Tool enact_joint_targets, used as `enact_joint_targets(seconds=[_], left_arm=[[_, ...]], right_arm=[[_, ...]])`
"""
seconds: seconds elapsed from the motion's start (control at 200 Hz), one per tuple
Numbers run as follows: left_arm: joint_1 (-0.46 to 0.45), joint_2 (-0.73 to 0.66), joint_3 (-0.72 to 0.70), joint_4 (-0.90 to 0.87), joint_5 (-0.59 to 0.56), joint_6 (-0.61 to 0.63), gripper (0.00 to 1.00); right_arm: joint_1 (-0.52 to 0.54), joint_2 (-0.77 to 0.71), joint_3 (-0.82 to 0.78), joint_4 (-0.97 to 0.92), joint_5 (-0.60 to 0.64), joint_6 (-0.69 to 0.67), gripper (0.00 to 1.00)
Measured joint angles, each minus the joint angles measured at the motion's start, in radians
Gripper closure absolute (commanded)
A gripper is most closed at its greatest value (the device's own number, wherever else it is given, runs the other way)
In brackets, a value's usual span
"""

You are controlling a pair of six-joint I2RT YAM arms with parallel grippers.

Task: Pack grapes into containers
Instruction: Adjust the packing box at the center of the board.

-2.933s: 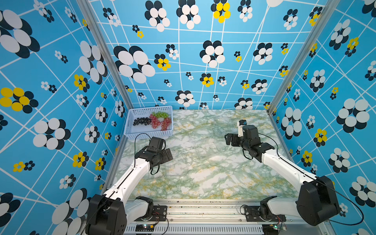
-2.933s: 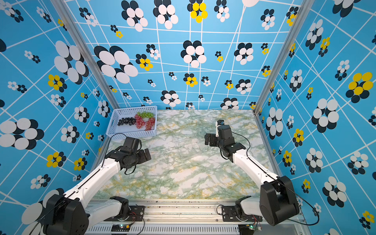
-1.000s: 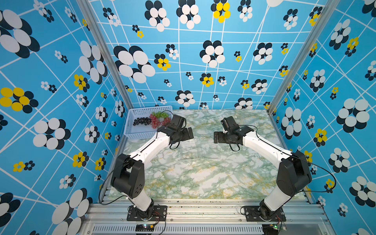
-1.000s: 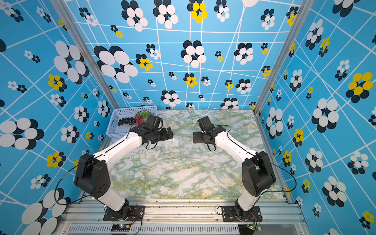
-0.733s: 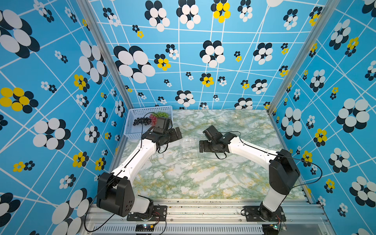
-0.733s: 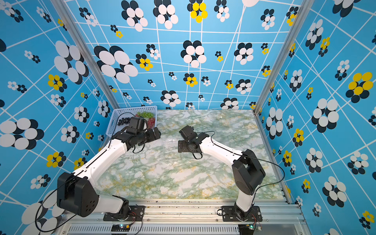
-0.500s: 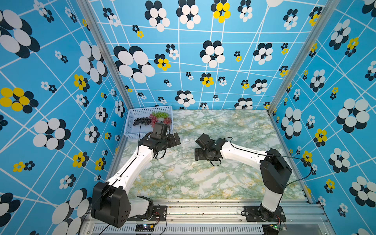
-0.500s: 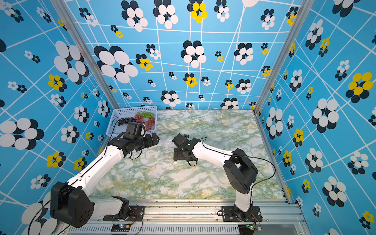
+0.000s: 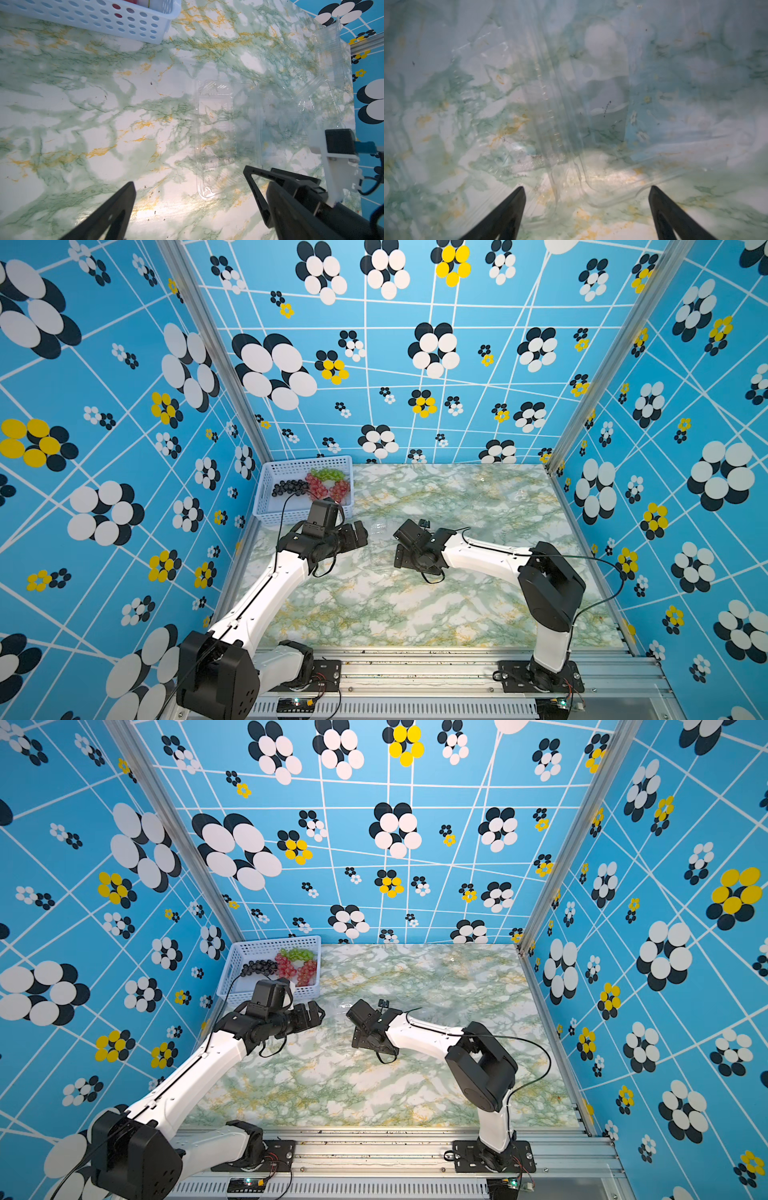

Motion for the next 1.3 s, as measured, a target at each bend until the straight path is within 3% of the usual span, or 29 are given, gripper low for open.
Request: enact_joint_targets(seconds=[0.44,0.86,0.94,1.175,1.299], left_arm=[[0.000,-0.074,-0.021,0.016,0.043,-0.001,0.01],[0.000,-0.077,-0.049,0.017,0.062,-0.008,0.00],[0.000,-0.086,-0.049,0.013,0.062,-0.008,0.00],[0.000,-0.079,-0.049,0.011,0.062,-0.008,0.00],[0.000,-0.066,-0.050,0.021,0.062,-0.016,0.00]], right_arm=[[-0.066,0.122,0.160,-0.027,0.055,-0.031,0.27],[-0.130,0.356,0.697,-0.219,0.183,-0.292,0.24],[-0.130,0.332,0.666,-0.233,0.188,-0.320,0.24],[-0.121,0.061,0.243,-0.186,0.140,-0.314,0.26],[-0.090,0.000,0.121,-0.154,0.111,-0.304,0.27]])
